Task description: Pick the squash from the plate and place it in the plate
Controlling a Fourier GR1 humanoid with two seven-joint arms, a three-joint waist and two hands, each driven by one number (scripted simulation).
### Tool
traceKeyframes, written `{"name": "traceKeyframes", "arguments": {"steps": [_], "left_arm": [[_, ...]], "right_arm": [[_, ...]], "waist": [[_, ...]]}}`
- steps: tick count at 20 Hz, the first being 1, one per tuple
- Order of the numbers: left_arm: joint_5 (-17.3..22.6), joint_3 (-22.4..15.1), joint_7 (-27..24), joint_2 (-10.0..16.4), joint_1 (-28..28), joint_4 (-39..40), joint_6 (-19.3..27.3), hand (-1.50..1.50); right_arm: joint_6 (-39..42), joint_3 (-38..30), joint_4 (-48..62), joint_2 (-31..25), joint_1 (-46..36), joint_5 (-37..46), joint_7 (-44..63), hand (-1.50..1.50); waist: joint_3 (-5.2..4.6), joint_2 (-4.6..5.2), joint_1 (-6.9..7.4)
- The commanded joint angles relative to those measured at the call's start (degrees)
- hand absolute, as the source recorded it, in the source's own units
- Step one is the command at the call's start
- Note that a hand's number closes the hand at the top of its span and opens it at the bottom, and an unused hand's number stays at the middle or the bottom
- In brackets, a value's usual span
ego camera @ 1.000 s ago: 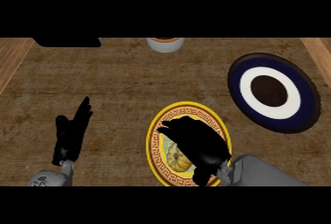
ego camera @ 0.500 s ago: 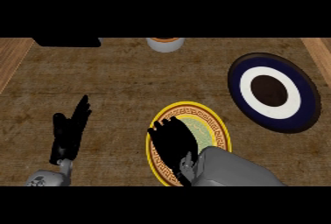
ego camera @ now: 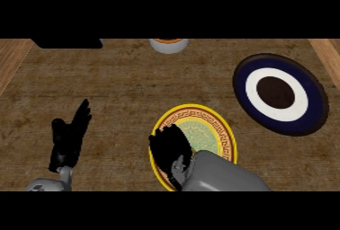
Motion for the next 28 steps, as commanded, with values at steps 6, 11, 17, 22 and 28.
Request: {"name": "traceKeyframes", "arguments": {"steps": [6, 11, 17, 22, 28], "left_arm": [[-2.52, 1.66, 1.53, -1.85, -1.07, -0.25, -0.78, 0.00], [-2.00, 4.09, -2.10, -2.36, -0.83, 2.80, -3.47, 0.00], [-4.63, 3.07, 1.48, -3.42, 0.76, -1.11, -3.84, 0.00], [-5.63, 4.20, -3.67, -5.56, 3.35, 1.15, -4.15, 0.00], [-6.11, 5.19, -3.65, -6.03, 2.21, 2.07, -5.27, 0.00]], "right_arm": [[6.92, -3.09, 2.55, 2.33, 2.68, 6.56, -0.53, -1.50], [7.27, -5.41, 6.94, 2.80, 3.19, 10.66, -5.20, -1.50], [4.94, -5.25, 10.66, 4.44, 2.67, 13.10, -6.29, -1.50], [5.92, -5.72, 9.01, 4.38, 8.34, 20.11, -10.12, -1.50], [6.94, -4.01, 3.04, 1.69, 8.91, 22.81, -16.05, 1.50]], "waist": [[0.02, 0.04, -0.14], [0.01, 0.10, -0.09], [0.02, 0.11, 0.25], [0.02, 0.07, 0.02], [0.02, 0.01, -0.21]]}}
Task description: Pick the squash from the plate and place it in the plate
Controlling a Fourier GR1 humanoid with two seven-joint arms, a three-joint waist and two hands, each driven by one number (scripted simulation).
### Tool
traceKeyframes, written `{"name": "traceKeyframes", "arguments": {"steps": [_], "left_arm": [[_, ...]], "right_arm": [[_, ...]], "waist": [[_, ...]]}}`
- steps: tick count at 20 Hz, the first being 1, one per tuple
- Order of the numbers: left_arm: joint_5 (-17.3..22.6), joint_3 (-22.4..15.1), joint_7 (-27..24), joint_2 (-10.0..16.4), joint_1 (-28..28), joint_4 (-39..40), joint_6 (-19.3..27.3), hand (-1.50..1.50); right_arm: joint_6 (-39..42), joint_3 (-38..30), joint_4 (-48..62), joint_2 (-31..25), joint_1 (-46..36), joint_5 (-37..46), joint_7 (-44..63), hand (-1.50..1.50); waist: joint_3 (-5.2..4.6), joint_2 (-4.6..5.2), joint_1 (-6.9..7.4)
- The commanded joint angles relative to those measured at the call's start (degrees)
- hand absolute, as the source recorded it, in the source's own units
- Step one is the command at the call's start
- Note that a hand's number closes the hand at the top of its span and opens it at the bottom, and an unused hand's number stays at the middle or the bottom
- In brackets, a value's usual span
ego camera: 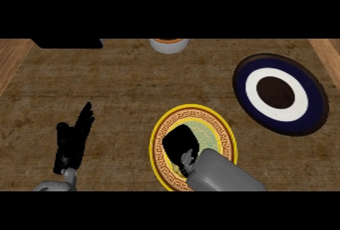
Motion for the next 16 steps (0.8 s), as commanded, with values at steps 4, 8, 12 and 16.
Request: {"name": "traceKeyframes", "arguments": {"steps": [4, 8, 12, 16], "left_arm": [[-1.16, 0.43, 3.44, -0.54, 1.53, -3.43, -0.95, 0.00], [-0.14, 1.71, 1.36, 0.90, 0.93, -2.39, -1.82, 0.00], [-0.27, 1.89, 1.73, 0.62, 0.35, -1.74, -1.34, 0.00], [-0.44, 1.29, 2.29, 0.76, 1.12, -2.83, -1.97, 0.00]], "right_arm": [[-2.11, 1.30, -0.53, 0.43, 1.54, 7.54, -4.71, 1.50], [-22.86, -4.40, 0.37, -6.74, 3.58, 8.76, -10.84, 1.50], [-39.13, -15.34, 0.30, -7.94, 4.09, 8.04, -12.87, 1.50], [-51.96, -17.93, -1.52, -11.73, 7.15, 12.00, -15.77, 1.50]], "waist": [[0.01, 0.06, -0.03], [0.12, 0.33, -0.16], [0.26, 0.76, -0.71], [0.13, 0.18, -0.58]]}}
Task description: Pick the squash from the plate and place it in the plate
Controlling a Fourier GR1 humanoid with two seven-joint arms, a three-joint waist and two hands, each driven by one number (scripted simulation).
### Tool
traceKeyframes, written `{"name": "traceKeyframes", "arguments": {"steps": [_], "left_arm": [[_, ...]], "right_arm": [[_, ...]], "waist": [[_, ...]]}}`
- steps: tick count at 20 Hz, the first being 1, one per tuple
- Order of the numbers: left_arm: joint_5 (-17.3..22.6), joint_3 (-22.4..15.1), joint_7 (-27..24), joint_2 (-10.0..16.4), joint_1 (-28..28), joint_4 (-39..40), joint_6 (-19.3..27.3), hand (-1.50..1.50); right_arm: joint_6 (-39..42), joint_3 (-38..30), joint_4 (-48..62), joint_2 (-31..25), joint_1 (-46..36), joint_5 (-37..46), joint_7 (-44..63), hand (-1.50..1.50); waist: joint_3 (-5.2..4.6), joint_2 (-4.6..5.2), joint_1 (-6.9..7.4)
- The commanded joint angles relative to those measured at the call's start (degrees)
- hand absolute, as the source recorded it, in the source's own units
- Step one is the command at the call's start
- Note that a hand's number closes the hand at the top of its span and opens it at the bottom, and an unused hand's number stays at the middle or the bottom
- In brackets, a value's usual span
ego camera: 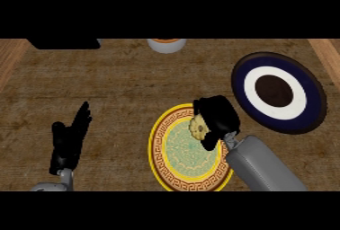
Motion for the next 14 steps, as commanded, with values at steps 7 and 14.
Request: {"name": "traceKeyframes", "arguments": {"steps": [7, 14], "left_arm": [[-0.11, 1.17, -2.04, -1.44, -1.13, 3.66, 0.32, 0.00], [-0.24, 1.62, -0.20, 0.03, -0.04, 0.04, -1.38, 0.00]], "right_arm": [[-22.01, -8.11, -11.42, -3.28, 4.41, 3.67, -3.78, 1.50], [-25.84, -16.47, -18.30, -5.95, 8.35, 5.49, -0.65, 1.50]], "waist": [[-0.18, -0.46, -0.76], [-0.17, -0.31, 0.27]]}}
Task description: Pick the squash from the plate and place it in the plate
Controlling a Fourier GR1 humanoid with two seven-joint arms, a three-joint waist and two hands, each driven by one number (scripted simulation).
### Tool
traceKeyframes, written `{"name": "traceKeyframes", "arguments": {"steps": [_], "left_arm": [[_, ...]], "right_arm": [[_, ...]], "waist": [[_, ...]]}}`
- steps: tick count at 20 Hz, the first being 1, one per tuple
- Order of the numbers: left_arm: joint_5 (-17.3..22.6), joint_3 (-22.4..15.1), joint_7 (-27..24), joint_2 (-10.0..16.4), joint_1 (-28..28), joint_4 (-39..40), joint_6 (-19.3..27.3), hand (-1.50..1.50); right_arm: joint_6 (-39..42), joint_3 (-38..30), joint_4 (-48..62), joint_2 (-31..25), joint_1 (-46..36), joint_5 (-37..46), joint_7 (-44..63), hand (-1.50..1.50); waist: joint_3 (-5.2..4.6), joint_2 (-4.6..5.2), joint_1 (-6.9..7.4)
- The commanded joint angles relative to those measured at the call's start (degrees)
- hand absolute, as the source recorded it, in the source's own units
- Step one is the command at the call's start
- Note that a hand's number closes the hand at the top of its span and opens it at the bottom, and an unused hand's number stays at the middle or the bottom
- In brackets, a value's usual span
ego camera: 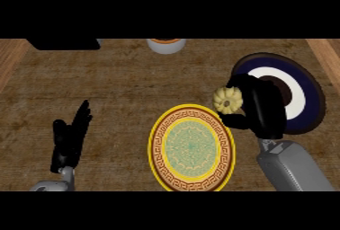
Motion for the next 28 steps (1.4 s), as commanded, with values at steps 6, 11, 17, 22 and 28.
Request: {"name": "traceKeyframes", "arguments": {"steps": [6, 11, 17, 22, 28], "left_arm": [[-1.57, 0.61, -2.12, -0.81, 0.31, 1.08, -1.27, 0.00], [-2.66, 0.20, 2.23, -3.43, -3.71, 1.93, 0.38, 0.00], [-2.04, 0.63, 2.85, -0.39, 1.66, -3.62, -3.20, 0.00], [-0.30, 2.94, 0.26, 0.41, 1.20, -2.02, -4.63, 0.00], [-3.33, 0.30, 2.86, -3.12, -1.04, -1.22, -1.48, 0.00]], "right_arm": [[-0.15, -12.62, 2.97, -0.59, -1.85, -3.65, -1.37, 1.50], [-1.45, -16.94, 9.40, -2.04, -2.09, -4.89, -5.56, 1.50], [-1.22, -23.04, 25.05, -5.31, -9.77, -8.05, -11.92, 1.50], [4.74, -25.87, 37.92, -8.50, -13.97, -12.19, -17.45, 1.50], [12.00, -24.04, 47.87, -8.44, -17.56, -10.49, -17.38, 1.50]], "waist": [[-0.02, 0.21, 0.68], [-0.01, 0.22, 0.58], [0.01, 0.28, 1.19], [0.03, 0.55, 1.87], [0.02, 0.45, 1.51]]}}
